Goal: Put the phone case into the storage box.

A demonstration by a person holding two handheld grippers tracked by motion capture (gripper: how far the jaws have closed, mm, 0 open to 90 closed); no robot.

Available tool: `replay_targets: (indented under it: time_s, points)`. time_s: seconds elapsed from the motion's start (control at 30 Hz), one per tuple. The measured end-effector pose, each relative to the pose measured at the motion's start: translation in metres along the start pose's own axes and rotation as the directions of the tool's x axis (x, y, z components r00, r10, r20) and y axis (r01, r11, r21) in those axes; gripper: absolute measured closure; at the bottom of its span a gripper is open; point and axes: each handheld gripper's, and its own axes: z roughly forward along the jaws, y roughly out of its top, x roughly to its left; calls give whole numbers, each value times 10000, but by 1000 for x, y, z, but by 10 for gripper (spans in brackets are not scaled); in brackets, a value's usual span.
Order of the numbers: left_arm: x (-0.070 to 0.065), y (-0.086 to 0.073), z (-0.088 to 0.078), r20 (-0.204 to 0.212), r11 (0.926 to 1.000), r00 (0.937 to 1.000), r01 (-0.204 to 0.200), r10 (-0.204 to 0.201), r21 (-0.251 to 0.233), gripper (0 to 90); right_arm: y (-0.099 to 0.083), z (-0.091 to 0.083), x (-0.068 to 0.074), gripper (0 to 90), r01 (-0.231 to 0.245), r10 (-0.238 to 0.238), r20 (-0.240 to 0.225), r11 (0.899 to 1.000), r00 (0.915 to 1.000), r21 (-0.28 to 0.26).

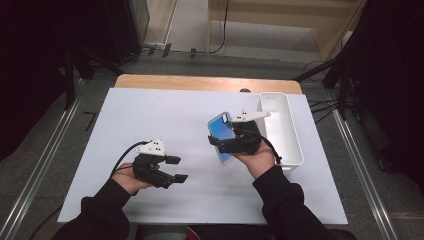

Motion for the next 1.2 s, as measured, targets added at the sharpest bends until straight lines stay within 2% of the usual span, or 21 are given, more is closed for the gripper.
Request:
replay_targets:
  time_s: [0.7, 1.03, 1.2]
  points:
    - [0, -20, -18, -264, 10000, 9996, 25, -23, 70, 280, 8, -17, -8, 149, 192, -193, -98, 9997, 9998, -118]
    - [3, -25, -23, -211, 9999, 9997, 146, -144, 79, 280, 14, -30, -15, 149, 478, -484, -501, 9988, 9976, -143]
    - [2, -26, -23, -181, 9999, 9998, 84, -82, 135, 280, 18, -38, -19, 149, 667, -674, -652, 9977, 9956, -129]
